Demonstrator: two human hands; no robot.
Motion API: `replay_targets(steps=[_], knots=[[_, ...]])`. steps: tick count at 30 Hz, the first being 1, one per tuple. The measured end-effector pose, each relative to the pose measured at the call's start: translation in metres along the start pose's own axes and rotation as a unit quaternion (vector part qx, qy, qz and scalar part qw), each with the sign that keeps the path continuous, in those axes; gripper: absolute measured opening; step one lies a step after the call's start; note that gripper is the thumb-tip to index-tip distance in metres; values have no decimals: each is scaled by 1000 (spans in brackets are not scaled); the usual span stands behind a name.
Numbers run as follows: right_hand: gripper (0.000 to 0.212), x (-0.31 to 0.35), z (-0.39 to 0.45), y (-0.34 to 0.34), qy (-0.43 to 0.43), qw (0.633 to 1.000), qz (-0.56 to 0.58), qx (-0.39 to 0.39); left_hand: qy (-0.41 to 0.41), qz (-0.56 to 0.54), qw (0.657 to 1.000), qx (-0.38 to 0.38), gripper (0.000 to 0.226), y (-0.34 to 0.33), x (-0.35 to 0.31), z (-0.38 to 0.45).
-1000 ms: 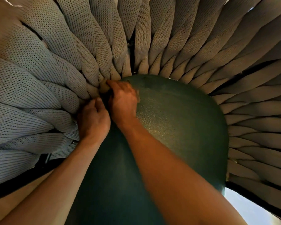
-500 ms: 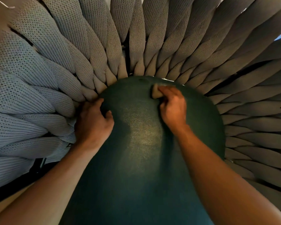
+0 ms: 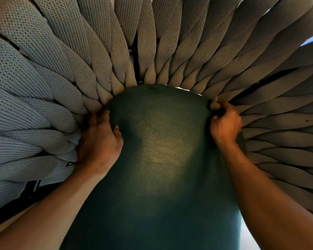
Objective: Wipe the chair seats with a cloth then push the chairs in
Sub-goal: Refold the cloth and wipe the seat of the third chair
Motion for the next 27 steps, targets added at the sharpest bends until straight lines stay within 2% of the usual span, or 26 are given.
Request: replay_targets(steps=[3,7,16,20,22,24,27], knots=[[47,37,-6,-17,34,999,20,22,5,-8,1000,1,53,-1,1,1],[41,96,-20,-44,121,992,16,42,10,-8,1000,-1,52,0,1,0],[36,196,-97,-88,284,951,99,71,43,-42,998,7,55,1,5,5],[38,214,-124,-88,328,935,78,114,74,-96,991,57,56,1,9,6],[44,215,-133,-89,301,930,63,202,84,-164,979,83,45,8,7,3],[49,212,-145,-81,236,926,85,283,90,-223,966,98,38,21,3,-5],[40,203,-164,-42,137,937,164,275,94,-259,957,89,41,46,-1,-25]])
Point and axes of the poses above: each hand's wrist, its own z-axis towards the middle knuckle, its own y-axis out of the back of the hand, x = y × z, the point moved 7 cm from there along z, towards the middle knuckle, and after that the axes turned 6 degrees about -y, right-handed, at the moved point
